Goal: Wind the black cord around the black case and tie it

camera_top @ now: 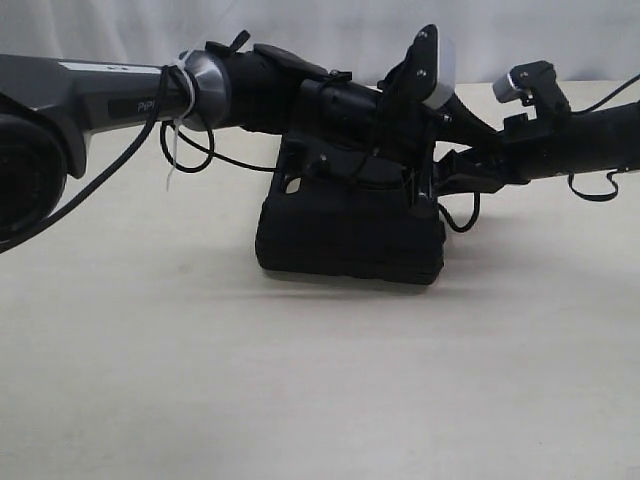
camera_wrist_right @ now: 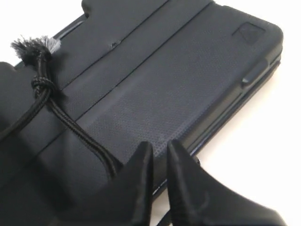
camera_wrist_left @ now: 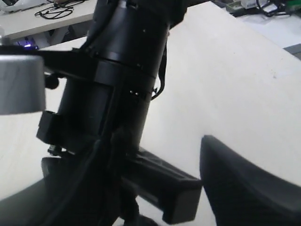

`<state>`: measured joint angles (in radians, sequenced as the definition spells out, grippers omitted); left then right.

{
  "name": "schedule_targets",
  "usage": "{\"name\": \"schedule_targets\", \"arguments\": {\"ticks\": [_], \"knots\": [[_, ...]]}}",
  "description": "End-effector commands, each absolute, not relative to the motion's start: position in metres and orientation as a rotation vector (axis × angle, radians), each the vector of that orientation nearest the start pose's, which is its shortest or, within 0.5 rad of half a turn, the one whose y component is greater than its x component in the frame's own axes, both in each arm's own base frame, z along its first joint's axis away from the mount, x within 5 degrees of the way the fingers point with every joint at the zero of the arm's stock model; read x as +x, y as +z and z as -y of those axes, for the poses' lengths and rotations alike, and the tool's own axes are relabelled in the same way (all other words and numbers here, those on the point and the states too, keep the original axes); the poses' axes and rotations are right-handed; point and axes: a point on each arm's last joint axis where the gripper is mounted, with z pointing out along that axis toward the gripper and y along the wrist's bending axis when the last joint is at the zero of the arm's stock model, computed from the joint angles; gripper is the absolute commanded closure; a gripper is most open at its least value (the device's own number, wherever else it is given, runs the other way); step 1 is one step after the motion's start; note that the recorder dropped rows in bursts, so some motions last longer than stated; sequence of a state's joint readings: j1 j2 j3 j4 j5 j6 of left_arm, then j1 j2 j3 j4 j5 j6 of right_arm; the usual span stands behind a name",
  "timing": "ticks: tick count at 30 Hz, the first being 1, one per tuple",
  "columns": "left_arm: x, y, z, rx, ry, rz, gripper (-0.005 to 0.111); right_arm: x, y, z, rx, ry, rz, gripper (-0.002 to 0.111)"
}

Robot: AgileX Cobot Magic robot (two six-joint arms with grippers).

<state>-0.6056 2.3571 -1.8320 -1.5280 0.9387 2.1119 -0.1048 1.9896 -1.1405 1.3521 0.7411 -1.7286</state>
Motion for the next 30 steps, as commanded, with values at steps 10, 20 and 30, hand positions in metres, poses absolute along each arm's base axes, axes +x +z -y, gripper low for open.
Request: {"name": "schedule_targets", "arguments": {"ticks": [10,20,30], "knots": [[0.388,0.196,0.338,1.466,-1.019,-1.18,0.058,0.387,0.152,-0.021,-0.744,0.631,-2.213,0.097],[0.381,0.194,0.346,1.494,-1.017,-1.19,0.058,0.387,0.152,-0.021,-0.745,0.633,-2.212,0.097],[0.385,0.185,0.353,1.446,-0.948,-1.257,0.072,0.387,0.152,-0.021,-0.745,0.633,-2.212,0.097]]}}
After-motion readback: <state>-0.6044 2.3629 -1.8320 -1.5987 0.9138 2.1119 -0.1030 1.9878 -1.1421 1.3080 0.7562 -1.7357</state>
